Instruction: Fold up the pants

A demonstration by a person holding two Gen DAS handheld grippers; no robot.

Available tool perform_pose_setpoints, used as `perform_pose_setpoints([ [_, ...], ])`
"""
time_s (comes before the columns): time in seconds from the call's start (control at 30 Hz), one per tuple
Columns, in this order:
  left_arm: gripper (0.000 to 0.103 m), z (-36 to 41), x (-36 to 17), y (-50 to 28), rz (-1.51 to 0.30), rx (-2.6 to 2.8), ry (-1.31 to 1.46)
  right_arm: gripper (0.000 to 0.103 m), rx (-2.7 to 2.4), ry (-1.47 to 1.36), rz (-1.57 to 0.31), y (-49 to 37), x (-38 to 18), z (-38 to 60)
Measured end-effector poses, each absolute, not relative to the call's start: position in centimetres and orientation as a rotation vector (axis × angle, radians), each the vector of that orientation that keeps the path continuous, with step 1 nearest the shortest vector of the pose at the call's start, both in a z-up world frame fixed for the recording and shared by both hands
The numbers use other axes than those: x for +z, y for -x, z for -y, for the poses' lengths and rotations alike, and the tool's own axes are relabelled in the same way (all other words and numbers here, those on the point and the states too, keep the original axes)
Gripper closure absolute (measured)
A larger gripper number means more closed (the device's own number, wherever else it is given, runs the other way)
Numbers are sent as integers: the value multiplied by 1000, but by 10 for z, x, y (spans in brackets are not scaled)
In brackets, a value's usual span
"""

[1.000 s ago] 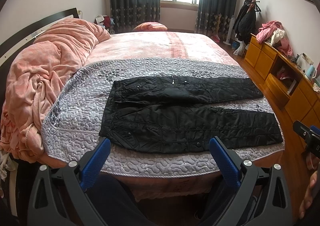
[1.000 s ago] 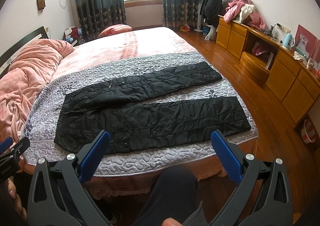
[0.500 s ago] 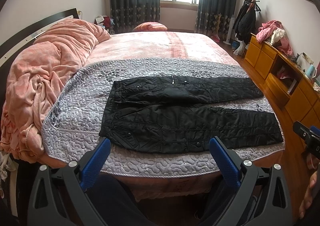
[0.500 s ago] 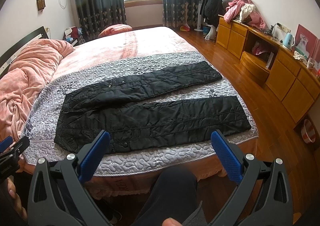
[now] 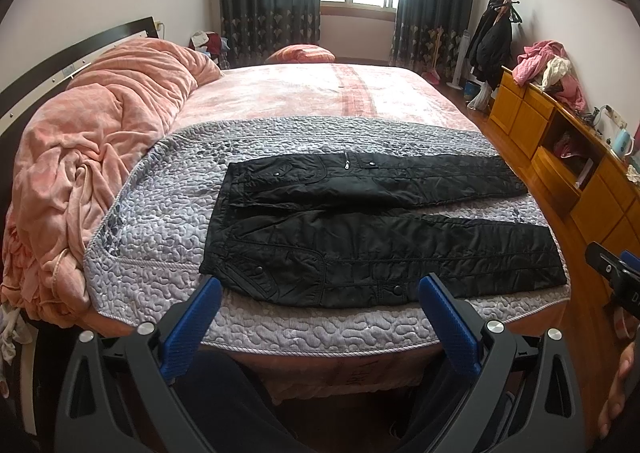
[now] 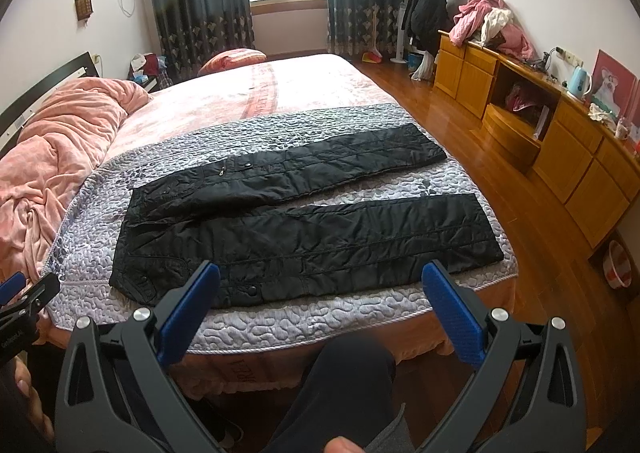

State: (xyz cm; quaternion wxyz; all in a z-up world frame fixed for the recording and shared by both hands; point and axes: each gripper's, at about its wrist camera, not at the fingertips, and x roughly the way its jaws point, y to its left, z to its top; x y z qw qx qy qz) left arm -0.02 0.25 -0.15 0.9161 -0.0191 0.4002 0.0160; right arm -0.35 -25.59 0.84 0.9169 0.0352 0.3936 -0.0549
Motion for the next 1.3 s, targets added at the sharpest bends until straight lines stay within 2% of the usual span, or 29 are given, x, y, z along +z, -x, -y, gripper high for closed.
perform_pose_setpoints([
  [1.0,4,-6,-2,0,-823,36,38,2,-109,-62,-814,0,10,253],
  [1.17,4,-25,-30,-12,-812,-128,114,2,-30,-94,-753,-6,-4,261],
  [1.23,4,-45,-51,-22,-857,-210,222,2,14,-121,-701,-11,-16,271],
  [1.3,4,-69,-83,-40,-932,-190,287,2,20,-135,-750,-27,-40,284],
])
